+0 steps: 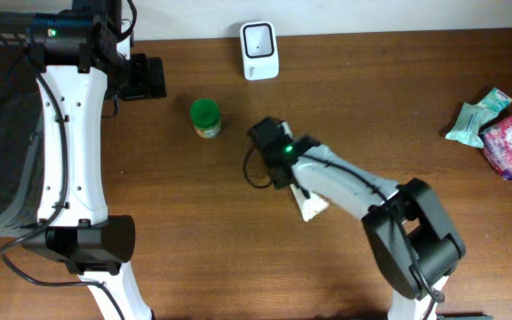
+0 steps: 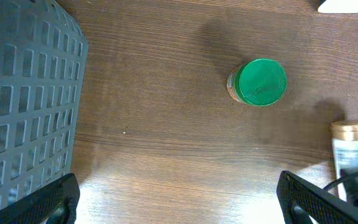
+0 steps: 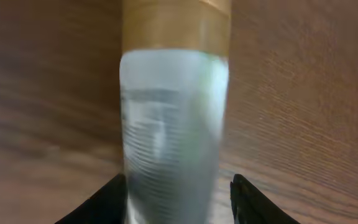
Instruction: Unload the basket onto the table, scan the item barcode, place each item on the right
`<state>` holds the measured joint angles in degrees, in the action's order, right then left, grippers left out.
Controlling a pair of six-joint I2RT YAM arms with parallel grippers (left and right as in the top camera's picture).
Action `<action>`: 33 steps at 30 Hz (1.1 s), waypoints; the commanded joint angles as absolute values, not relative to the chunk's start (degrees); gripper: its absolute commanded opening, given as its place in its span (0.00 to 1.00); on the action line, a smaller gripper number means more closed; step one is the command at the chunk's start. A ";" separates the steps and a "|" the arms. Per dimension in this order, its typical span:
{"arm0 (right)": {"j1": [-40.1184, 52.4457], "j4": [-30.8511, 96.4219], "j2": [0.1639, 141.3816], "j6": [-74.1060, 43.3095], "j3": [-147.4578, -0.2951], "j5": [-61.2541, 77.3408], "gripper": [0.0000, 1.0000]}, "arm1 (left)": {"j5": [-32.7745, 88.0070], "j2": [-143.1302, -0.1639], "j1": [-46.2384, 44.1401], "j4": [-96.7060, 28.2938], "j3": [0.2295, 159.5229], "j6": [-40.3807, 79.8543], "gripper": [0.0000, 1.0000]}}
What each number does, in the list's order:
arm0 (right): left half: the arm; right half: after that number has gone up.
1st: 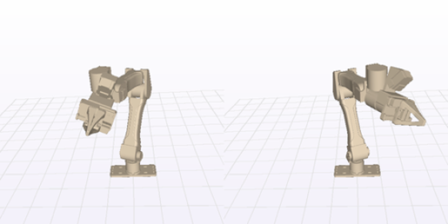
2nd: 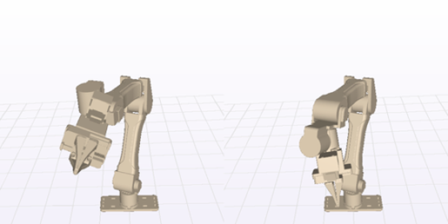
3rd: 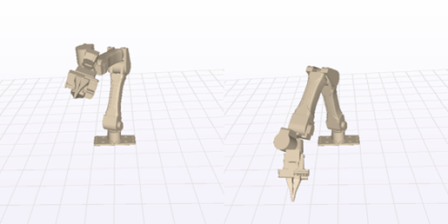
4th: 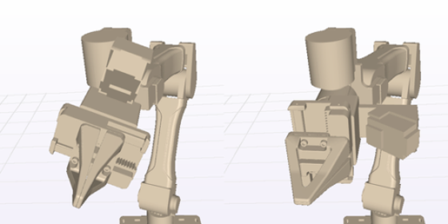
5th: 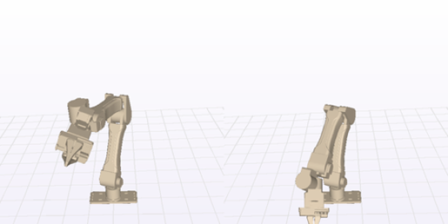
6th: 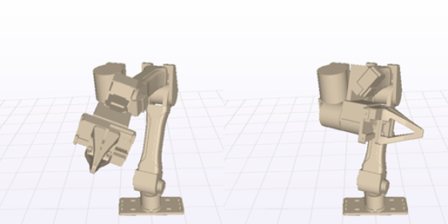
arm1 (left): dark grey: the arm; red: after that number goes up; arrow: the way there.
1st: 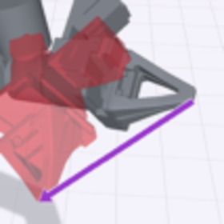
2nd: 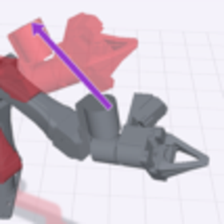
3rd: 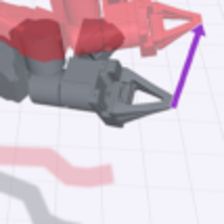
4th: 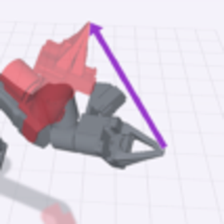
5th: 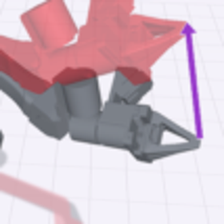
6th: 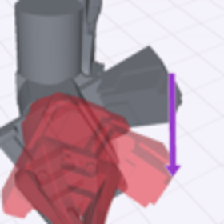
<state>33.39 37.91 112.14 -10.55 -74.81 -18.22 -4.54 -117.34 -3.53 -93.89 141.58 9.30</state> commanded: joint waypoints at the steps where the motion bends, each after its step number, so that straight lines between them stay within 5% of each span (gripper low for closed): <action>1: 29.85 38.20 113.25 -10.98 -75.99 -11.18 0.49 | -4.78 -117.45 -3.62 -93.95 141.51 9.80 0.99; 13: 18.02 46.37 113.21 -4.27 -75.99 13.58 0.47 | -4.78 -117.45 -3.62 -93.95 141.51 9.80 0.99; 19: 16.97 48.16 113.93 -4.25 -75.55 15.49 0.38 | -4.78 -117.43 -3.62 -93.95 141.51 9.80 0.99; 21: 16.95 47.57 113.99 -4.23 -74.39 15.73 0.27 | -4.80 -117.45 -3.62 -93.97 141.51 9.80 0.99; 25: 16.97 46.96 113.99 -3.40 -73.87 16.12 0.28 | -4.78 -117.45 -3.57 -93.95 141.49 9.80 0.99; 27: 16.97 44.03 113.99 -3.44 -72.42 16.14 0.39 | -4.78 -117.45 -3.57 -93.95 141.49 9.80 0.99; 28: 16.97 43.11 113.99 -3.44 -71.68 16.14 0.32 | -4.80 -117.45 -3.57 -93.95 141.51 9.80 0.99; 29: 16.97 42.61 113.99 -3.46 -71.18 16.19 0.05 | -4.78 -117.45 -3.57 -93.95 141.49 9.80 0.99; 33: 16.47 42.59 113.91 -3.42 -73.21 24.93 0.04 | -4.80 -117.45 -3.57 -93.95 141.51 9.80 0.99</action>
